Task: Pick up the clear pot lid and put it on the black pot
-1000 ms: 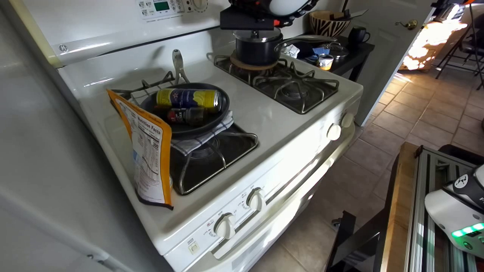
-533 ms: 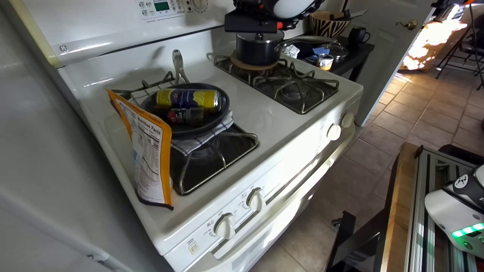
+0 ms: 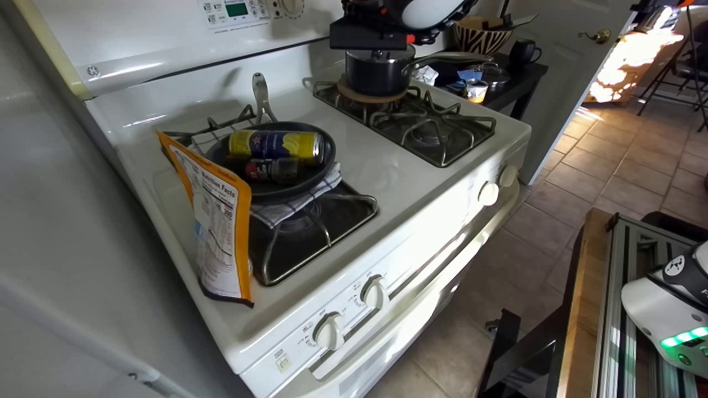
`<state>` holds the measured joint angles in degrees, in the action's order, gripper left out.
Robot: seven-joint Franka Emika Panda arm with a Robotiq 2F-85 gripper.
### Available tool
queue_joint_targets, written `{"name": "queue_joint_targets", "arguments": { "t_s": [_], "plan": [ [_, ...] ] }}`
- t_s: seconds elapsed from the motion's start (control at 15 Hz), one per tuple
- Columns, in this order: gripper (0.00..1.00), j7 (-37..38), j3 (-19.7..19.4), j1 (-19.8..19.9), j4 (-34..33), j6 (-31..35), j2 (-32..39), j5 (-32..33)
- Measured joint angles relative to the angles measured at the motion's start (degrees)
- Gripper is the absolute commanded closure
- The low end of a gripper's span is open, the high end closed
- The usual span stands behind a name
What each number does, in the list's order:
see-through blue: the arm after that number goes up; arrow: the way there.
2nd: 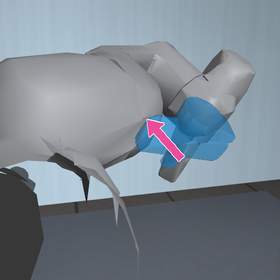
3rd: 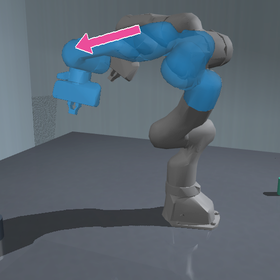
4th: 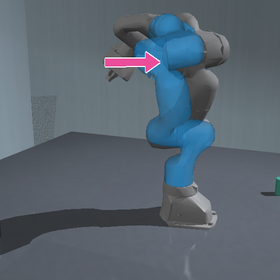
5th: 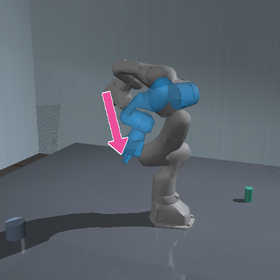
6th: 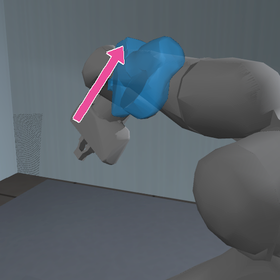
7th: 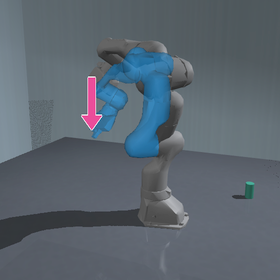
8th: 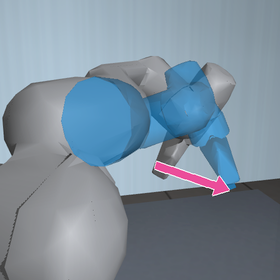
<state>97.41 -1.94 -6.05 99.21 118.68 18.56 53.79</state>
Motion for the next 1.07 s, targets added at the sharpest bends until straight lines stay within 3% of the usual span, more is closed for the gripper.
{"name": "queue_joint_targets", "arguments": {
  "t_s": [0.27,0.33,0.8,1.07],
  "plan": [
    [0.02,0.02,0.51,-0.48,1.47,0.00,-1.25,0.00],
    [0.00,0.09,0.76,-0.73,2.07,0.00,-1.89,0.00],
    [0.00,0.14,3.55,-2.10,8.36,0.17,-8.39,0.26],
    [0.00,-4.66,6.08,-2.31,13.13,5.50,-11.26,0.26]
  ]
}}
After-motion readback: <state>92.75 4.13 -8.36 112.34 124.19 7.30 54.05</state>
